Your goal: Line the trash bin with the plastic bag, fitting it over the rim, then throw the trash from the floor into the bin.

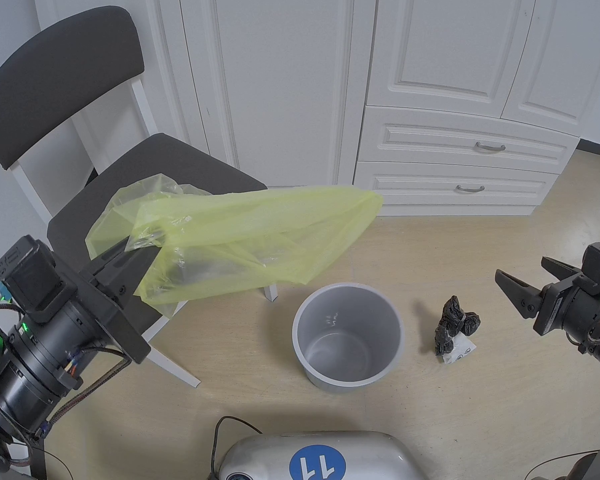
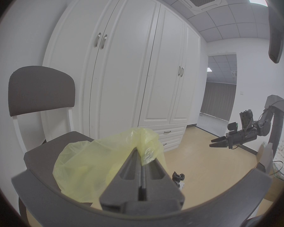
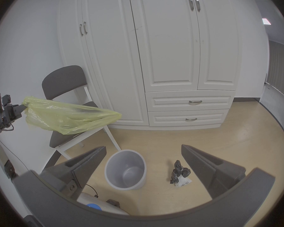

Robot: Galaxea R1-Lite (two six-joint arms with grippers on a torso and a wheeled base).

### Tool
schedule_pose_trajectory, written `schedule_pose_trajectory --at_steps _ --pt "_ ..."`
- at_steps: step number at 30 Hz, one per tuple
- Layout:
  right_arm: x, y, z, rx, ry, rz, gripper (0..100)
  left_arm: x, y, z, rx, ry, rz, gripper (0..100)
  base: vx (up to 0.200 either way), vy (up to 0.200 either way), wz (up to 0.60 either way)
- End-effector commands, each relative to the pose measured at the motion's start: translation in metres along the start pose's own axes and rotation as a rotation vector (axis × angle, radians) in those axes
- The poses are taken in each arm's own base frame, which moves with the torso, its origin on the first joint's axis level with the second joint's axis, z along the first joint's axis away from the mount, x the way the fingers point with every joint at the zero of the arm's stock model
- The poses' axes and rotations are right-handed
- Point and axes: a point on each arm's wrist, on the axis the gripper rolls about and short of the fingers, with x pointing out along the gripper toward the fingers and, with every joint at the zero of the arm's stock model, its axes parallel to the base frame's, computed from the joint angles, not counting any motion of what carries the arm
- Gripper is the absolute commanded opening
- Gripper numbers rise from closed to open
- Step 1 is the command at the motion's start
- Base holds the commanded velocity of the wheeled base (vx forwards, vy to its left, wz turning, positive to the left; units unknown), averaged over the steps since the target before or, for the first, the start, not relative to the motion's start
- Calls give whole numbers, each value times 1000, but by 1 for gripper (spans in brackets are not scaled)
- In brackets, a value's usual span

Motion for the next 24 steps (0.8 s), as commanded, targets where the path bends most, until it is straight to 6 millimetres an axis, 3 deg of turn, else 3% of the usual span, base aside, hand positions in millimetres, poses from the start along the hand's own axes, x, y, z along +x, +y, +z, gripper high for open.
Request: schedule_pose_trajectory --at_steps 1,13,20,24 --pt "1 1 0 1 5 3 100 -2 -1 2 -4 -7 -11 0 0 0 0" --pt "0 9 -2 -7 13 55 100 -3 -6 4 -5 -19 -37 0 0 0 0" --pt "19 21 7 -8 18 77 100 -4 -9 5 -9 -24 -77 0 0 0 0" --pt "21 24 1 5 47 88 100 -4 -10 3 -12 -18 -79 0 0 0 0"
